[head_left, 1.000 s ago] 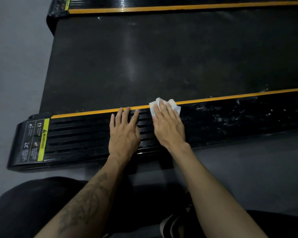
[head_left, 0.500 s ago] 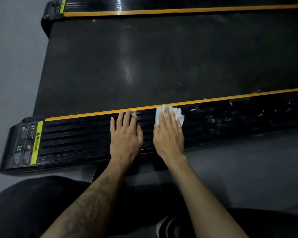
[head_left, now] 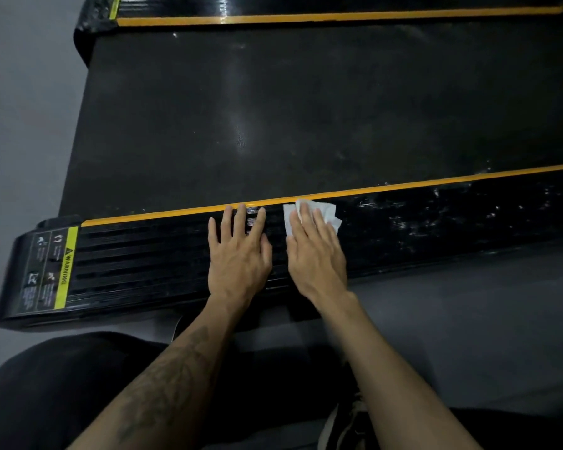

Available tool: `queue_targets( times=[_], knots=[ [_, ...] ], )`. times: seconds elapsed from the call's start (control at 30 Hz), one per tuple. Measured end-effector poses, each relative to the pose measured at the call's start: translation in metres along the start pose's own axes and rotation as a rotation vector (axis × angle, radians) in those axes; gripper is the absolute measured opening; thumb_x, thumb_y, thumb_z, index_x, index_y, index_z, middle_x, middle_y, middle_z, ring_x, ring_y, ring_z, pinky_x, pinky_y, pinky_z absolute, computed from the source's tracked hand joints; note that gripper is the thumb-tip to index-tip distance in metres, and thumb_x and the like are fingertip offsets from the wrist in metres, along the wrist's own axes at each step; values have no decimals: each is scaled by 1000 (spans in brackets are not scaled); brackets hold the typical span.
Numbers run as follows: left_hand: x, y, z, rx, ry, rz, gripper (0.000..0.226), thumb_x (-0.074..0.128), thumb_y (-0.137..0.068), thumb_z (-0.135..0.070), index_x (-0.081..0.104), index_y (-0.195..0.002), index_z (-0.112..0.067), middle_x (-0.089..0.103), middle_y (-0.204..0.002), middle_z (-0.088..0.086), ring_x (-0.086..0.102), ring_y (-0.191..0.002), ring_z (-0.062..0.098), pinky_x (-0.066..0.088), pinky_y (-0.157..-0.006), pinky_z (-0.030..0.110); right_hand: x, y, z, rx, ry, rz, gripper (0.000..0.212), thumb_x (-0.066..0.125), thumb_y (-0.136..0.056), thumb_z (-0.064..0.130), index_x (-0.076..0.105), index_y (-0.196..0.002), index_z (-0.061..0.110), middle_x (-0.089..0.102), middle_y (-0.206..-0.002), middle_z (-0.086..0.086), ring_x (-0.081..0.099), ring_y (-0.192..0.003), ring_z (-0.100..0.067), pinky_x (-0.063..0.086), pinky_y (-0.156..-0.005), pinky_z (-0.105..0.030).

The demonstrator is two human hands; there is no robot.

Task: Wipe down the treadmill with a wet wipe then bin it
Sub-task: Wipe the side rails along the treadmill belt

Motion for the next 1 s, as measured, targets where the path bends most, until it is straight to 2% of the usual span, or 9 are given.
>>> queue_targets(
  times=[0.07, 0.2, 0.4, 0.6, 0.73, 0.9, 1.0],
  knots=[
    [0, 0, 1, 3, 2, -10, 57, 30, -101, -40, 45, -154, -23, 41, -160, 15, 30, -152, 34, 20, -123, 60, -3, -6, -12, -9, 23, -9, 71, 1, -100, 42, 22, -163, 17, 7, -172, -2, 5, -159, -21, 12, -129, -44],
    [0, 0, 1, -2, 7, -4, 57, 31, -101, -40, 44, -155, -23, 40, -160, 16, 28, -152, 34, 19, -124, 60, -1, 15, -12, 132, 29, -49, 68, 4, -103, 40, 21, -163, 11, 8, -171, -6, 6, -159, -24, 14, -129, -44],
    [0, -1, -1, 0, 16, 2, 58, 30, -101, -40, 44, -154, -22, 39, -160, 16, 28, -152, 35, 19, -124, 61, -2, 3, -7, 17, 19, -43, 69, 11, -102, 45, 29, -161, 13, 18, -170, -4, 15, -157, -22, 18, -127, -45],
    [-2, 0, -2, -7, 26, 1, 59, 30, -100, -40, 45, -154, -20, 40, -160, 17, 29, -151, 35, 20, -123, 61, 4, 28, 1, 128, 1, -64, 72, 13, -102, 47, 24, -161, 7, 13, -170, -9, 10, -158, -25, 16, -128, -46],
    [-2, 0, -2, 3, 19, 6, 59, 29, -101, -40, 44, -154, -20, 39, -160, 17, 29, -152, 35, 20, -123, 62, 3, 10, -1, 34, -11, -14, 73, 5, -99, 46, 20, -163, 14, 6, -172, -3, 4, -159, -21, 11, -129, -44],
    [-2, 0, -3, 2, 22, 4, 58, 31, -100, -39, 45, -154, -19, 40, -159, 17, 29, -151, 35, 21, -123, 62, 1, 26, -11, 139, 29, -75, 69, 11, -103, 45, 25, -161, 11, 13, -170, -8, 11, -158, -23, 18, -128, -46],
    [-3, -1, -3, 6, 31, 2, 59, 31, -100, -38, 46, -153, -18, 40, -159, 18, 30, -151, 35, 20, -123, 63, 4, 28, 3, 94, 7, -85, 67, 16, -104, 43, 30, -160, 10, 22, -169, -9, 19, -157, -27, 22, -126, -47]
  ],
)
Point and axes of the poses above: each hand's wrist, its own y-axis away from the middle knuckle, its own x-axis out of the palm, z = x × y, the point moved 5 cm from there along -y, towards the middle knuckle
